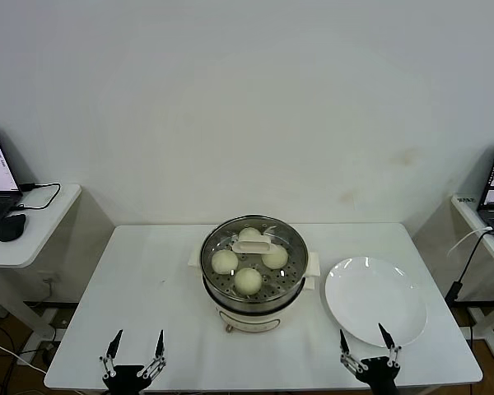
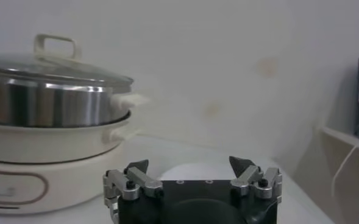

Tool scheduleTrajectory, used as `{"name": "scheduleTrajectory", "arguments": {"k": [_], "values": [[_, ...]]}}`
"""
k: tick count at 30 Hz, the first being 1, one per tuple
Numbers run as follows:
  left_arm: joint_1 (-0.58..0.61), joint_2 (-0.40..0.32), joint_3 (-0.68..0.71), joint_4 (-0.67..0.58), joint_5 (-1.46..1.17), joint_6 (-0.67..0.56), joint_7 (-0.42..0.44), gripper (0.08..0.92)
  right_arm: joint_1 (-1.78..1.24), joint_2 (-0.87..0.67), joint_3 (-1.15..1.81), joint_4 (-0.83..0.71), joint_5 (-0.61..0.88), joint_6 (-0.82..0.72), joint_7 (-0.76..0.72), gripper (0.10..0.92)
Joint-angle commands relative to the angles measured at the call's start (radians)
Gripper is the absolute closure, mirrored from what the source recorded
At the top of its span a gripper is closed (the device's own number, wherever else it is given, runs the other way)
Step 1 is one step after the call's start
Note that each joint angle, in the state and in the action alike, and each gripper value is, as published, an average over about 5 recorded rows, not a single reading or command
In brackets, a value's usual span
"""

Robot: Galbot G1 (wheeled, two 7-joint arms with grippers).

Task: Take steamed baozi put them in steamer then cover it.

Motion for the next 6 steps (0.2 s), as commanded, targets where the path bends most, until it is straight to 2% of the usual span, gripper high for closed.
{"name": "scheduleTrajectory", "arguments": {"k": [1,6], "values": [[0.035,-0.014,-0.03,0.017,-0.06,-0.027,0.018,0.177,-0.008,-0.013,-0.018,0.006,0.052,-0.009,-0.023,0.203],[0.032,-0.013,-0.027,-0.006,-0.114,0.01,0.018,0.177,-0.015,-0.015,-0.027,0.007,0.075,-0.023,-0.026,0.203]]}}
